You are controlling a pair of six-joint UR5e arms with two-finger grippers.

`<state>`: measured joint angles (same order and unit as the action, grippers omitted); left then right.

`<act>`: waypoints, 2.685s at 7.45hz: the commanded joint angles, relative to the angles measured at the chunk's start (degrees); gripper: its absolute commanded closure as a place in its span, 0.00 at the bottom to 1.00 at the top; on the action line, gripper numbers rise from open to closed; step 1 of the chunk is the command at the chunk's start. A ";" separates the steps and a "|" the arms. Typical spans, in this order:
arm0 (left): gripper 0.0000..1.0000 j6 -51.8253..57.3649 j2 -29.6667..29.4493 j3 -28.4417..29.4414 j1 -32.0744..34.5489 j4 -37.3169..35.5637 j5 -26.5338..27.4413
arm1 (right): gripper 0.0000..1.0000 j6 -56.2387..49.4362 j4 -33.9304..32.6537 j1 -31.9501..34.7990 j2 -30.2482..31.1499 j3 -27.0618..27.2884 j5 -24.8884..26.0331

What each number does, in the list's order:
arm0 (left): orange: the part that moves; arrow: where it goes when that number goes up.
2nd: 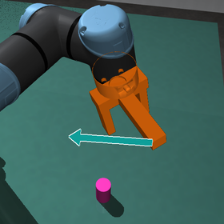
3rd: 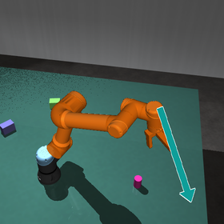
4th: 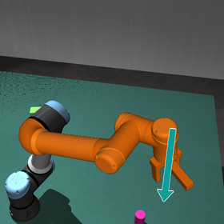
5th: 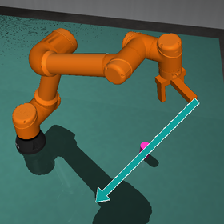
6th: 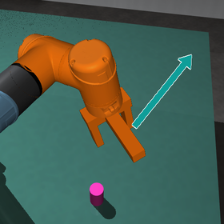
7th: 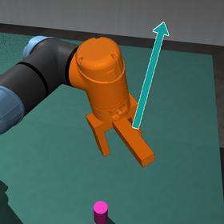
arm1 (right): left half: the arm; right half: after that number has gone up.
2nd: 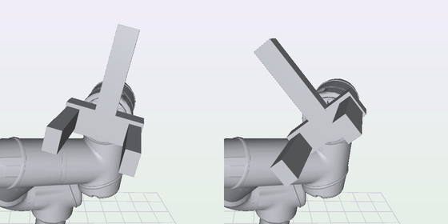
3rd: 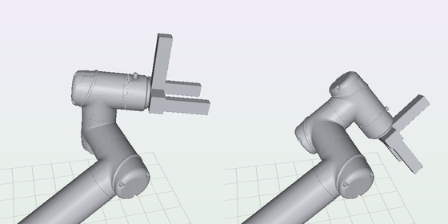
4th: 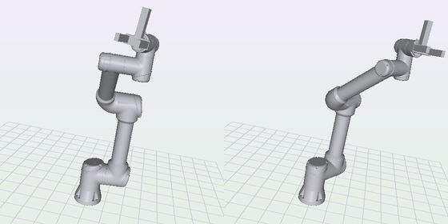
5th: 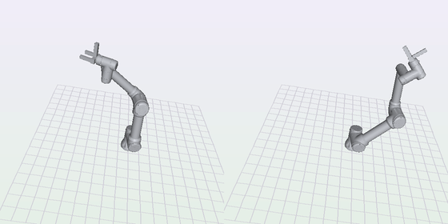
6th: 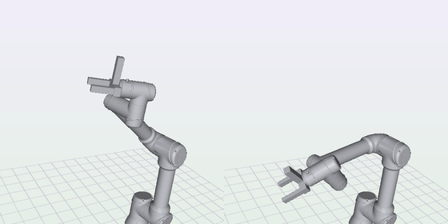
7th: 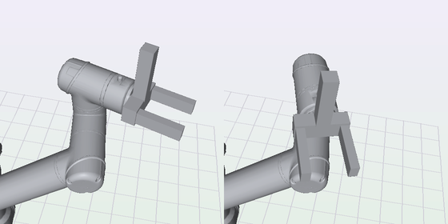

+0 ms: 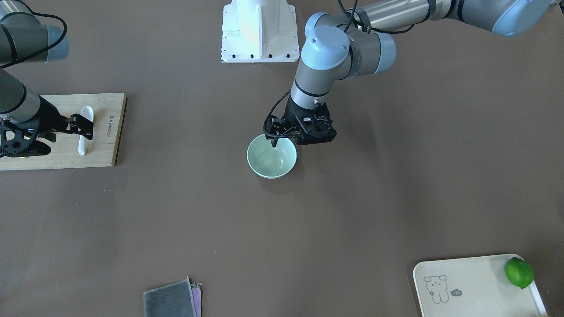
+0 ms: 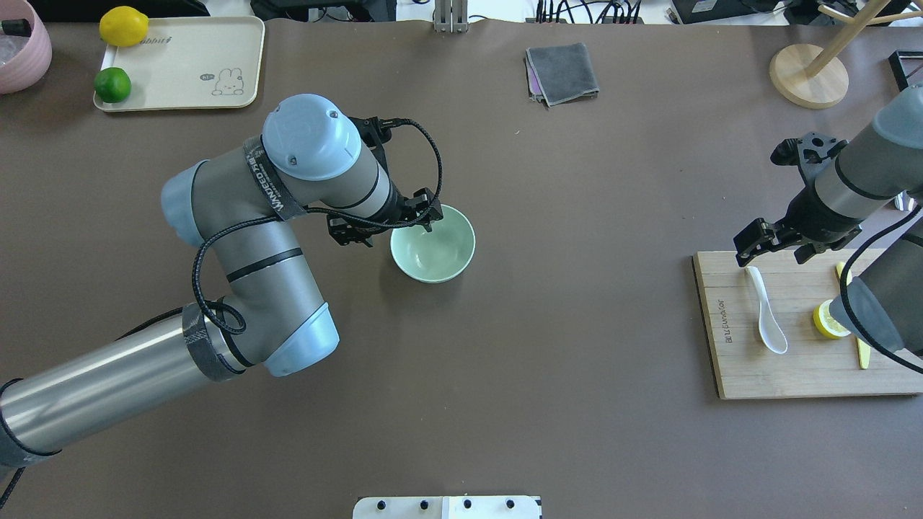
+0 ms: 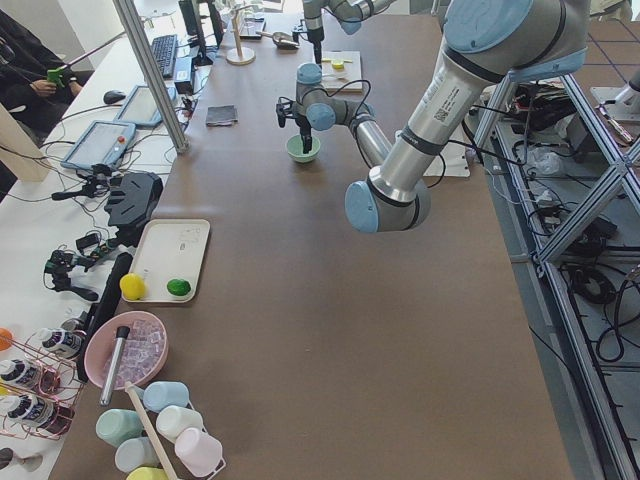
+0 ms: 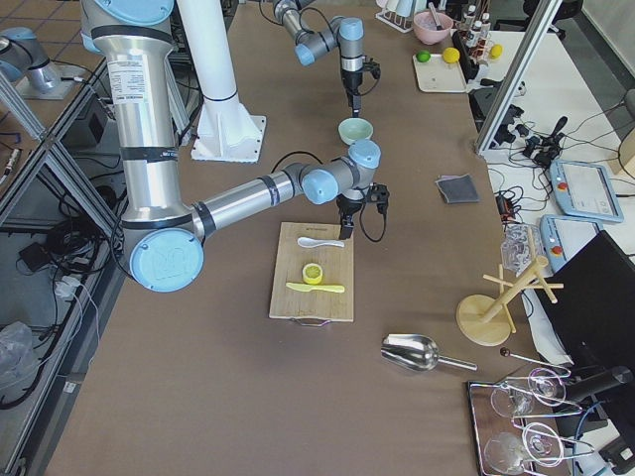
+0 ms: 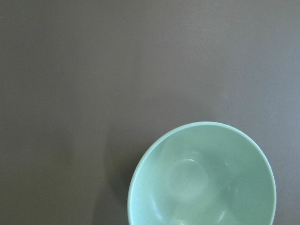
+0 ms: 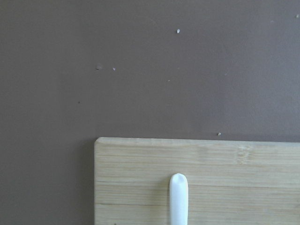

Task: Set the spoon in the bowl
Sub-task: 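Lower the right gripper onto the white spoon while the left holds the bowl, then carry the white spoon over the bowl with the right gripper while the left withdraws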

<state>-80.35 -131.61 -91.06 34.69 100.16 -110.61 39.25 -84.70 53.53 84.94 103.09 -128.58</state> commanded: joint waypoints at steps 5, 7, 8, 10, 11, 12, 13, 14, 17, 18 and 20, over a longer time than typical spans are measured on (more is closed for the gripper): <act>0.03 3.18 0.04 0.00 0.99 0.04 0.22 | 0.12 -0.05 5.42 -3.43 2.07 -2.98 1.23; 0.03 3.53 0.30 0.00 0.99 0.04 0.31 | 0.47 -0.05 5.42 -3.61 2.16 -3.42 1.23; 0.03 3.53 0.39 0.00 0.99 0.04 0.31 | 0.58 -0.05 5.42 -3.61 2.16 -3.95 1.31; 0.03 3.53 0.39 0.00 1.17 0.04 0.31 | 0.90 -0.05 6.64 -4.13 2.15 -4.04 1.31; 0.03 3.53 0.39 0.00 1.34 0.04 0.31 | 1.00 -0.05 8.13 -4.22 2.42 -4.21 1.31; 0.03 3.53 0.56 0.00 1.43 0.04 0.31 | 1.00 0.03 8.32 -4.14 2.33 -3.61 1.23; 0.03 3.88 0.83 0.00 1.61 0.12 0.31 | 1.00 0.03 8.24 -3.88 2.42 -1.08 0.79; 0.03 5.01 0.92 -0.08 2.13 0.12 0.31 | 1.00 0.03 7.71 -2.66 2.33 1.39 0.70; 0.02 6.78 5.82 -2.45 4.07 6.75 8.63 | 1.00 0.21 7.88 1.56 -2.30 2.99 0.70; 0.02 7.57 6.88 -2.46 4.85 9.76 8.66 | 1.00 0.04 7.97 1.84 -5.63 3.51 1.22; 0.02 11.88 9.25 -2.72 6.61 11.36 9.09 | 1.00 0.21 7.53 1.75 -10.31 3.17 1.49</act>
<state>-70.13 -124.15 -93.65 40.43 109.87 -102.02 39.34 -76.92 55.26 77.55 106.51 -127.32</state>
